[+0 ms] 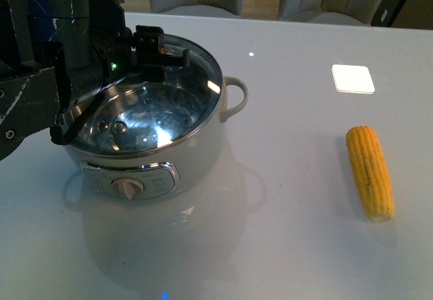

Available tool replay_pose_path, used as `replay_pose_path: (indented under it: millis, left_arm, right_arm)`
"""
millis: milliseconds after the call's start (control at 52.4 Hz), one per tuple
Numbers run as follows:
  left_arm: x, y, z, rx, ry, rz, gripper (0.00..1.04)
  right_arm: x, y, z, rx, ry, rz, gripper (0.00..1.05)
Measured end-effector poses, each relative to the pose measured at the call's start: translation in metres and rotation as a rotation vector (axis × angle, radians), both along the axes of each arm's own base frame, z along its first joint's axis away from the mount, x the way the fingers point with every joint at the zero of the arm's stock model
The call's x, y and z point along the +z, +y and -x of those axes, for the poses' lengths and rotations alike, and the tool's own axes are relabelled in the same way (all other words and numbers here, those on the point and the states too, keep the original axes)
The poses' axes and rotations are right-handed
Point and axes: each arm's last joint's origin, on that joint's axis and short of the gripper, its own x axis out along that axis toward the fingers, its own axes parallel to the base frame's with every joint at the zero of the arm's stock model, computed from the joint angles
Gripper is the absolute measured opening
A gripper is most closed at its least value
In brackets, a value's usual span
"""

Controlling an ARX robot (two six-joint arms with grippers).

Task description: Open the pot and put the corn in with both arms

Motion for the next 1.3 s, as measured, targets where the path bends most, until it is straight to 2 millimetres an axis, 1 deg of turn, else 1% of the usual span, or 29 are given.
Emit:
replay_pose_path:
  millis: [153,248,306,516,592,649,688,707,726,802,860,879,1070,1203,1242,1299]
  left_arm:
    - [0.007,0.001,0.0,0.011,0.002,-0.02,0.41]
    - [0.016,0.004,0.0,0.021,-0.007,-0.028,0.41]
    - [0.023,0.007,-0.001,0.027,-0.019,-0.026,0.41]
    - [0.062,0.024,-0.003,0.069,-0.093,0.002,0.41]
    - [0.079,0.035,-0.004,0.089,-0.131,0.018,0.41]
    - [0.092,0.049,-0.003,0.11,-0.166,0.028,0.41]
    - [0.097,0.059,-0.002,0.126,-0.178,0.028,0.41]
    - [0.099,0.066,0.0,0.139,-0.185,0.025,0.41]
    - [0.1,0.069,0.001,0.144,-0.188,0.024,0.41]
    - [0.1,0.089,0.005,0.184,-0.199,0.005,0.41]
    - [0.095,0.107,0.01,0.213,-0.196,-0.011,0.41]
    - [0.094,0.111,0.011,0.217,-0.195,-0.014,0.41]
    - [0.072,0.163,0.03,0.303,-0.175,-0.065,0.4]
    - [0.06,0.191,0.036,0.361,-0.165,-0.081,0.4]
    - [0.052,0.204,0.038,0.385,-0.161,-0.091,0.4]
    - [0.041,0.217,0.04,0.416,-0.148,-0.103,0.4]
  right_arm:
    - [0.0,0.0,0.0,0.0,0.0,0.0,0.96]
    - [0.0,0.0,0.0,0.0,0.0,0.0,0.96]
    - [0.0,0.0,0.0,0.0,0.0,0.0,0.96]
    - [0.0,0.0,0.0,0.0,0.0,0.0,0.96]
    - [0.0,0.0,0.0,0.0,0.0,0.0,0.96]
    - [0.0,0.0,0.0,0.0,0.0,0.0,0.96]
    - [0.0,0.0,0.0,0.0,0.0,0.0,0.96]
    - [0.0,0.0,0.0,0.0,0.0,0.0,0.96]
    - [0.0,0.0,0.0,0.0,0.0,0.0,0.96]
    - [0.0,0.0,0.0,0.0,0.0,0.0,0.96]
    - [0.0,0.0,0.0,0.0,0.0,0.0,0.96]
    - [0.0,0.0,0.0,0.0,0.0,0.0,0.96]
    - [0.0,0.0,0.0,0.0,0.0,0.0,0.96]
    - [0.0,0.0,0.0,0.0,0.0,0.0,0.96]
    - [0.0,0.0,0.0,0.0,0.0,0.0,0.96]
    - [0.0,0.0,0.0,0.0,0.0,0.0,0.96]
